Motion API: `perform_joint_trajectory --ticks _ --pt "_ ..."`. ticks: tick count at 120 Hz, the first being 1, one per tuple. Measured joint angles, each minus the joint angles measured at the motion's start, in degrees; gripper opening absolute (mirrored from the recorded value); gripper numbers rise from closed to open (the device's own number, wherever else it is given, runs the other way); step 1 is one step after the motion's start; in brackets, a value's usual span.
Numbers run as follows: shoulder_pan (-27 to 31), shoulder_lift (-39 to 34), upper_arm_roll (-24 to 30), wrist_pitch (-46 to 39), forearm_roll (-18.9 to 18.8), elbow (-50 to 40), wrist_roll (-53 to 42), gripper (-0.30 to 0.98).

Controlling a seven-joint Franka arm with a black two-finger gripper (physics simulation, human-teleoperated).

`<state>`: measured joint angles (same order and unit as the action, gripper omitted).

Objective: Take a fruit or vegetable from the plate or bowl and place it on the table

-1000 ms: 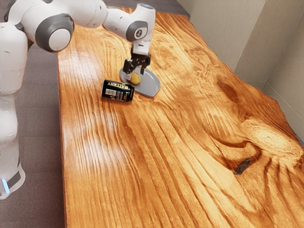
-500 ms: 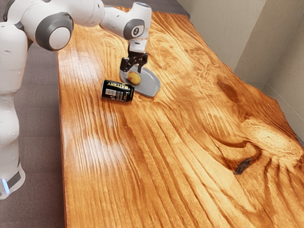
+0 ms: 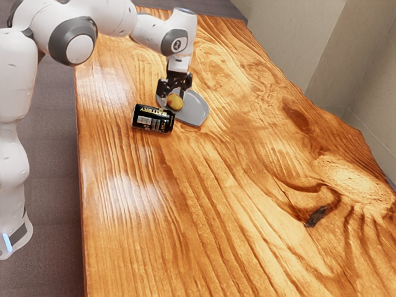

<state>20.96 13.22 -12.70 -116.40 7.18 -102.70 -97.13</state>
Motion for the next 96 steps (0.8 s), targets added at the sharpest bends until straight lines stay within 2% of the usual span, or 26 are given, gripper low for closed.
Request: perform_joint_trajectory --ticks 8,19,26,38,56,67,77,91,96 --pt "0.49 0.19 0.43 -0.10 -0.03 0.01 -0.09 0.63" --pt "0.67 0.47 0.62 -0.19 0.00 0.06 -0.13 0.45" --pt "1.76 0.57 1.57 -0.29 0.05 0.13 -0.16 0.39" --pt "5.64 0.52 5.08 -0.44 0.07 0.65 -0.19 0.35" --pt "6.48 0.29 5.89 0.46 0.08 4.64 -0.25 0.34" --pt "5.69 -0.99 8.22 3.38 -0.06 13.12 -0.08 0.31" --pt "0.83 -3.30 13.83 6.55 -0.17 19.96 0.66 0.32" --pt "-17.45 -3.84 16.72 9.38 -0.14 21.46 3.00 0.34" --pt "-22.10 -2.33 16.89 9.99 -0.14 19.94 3.87 0.33"
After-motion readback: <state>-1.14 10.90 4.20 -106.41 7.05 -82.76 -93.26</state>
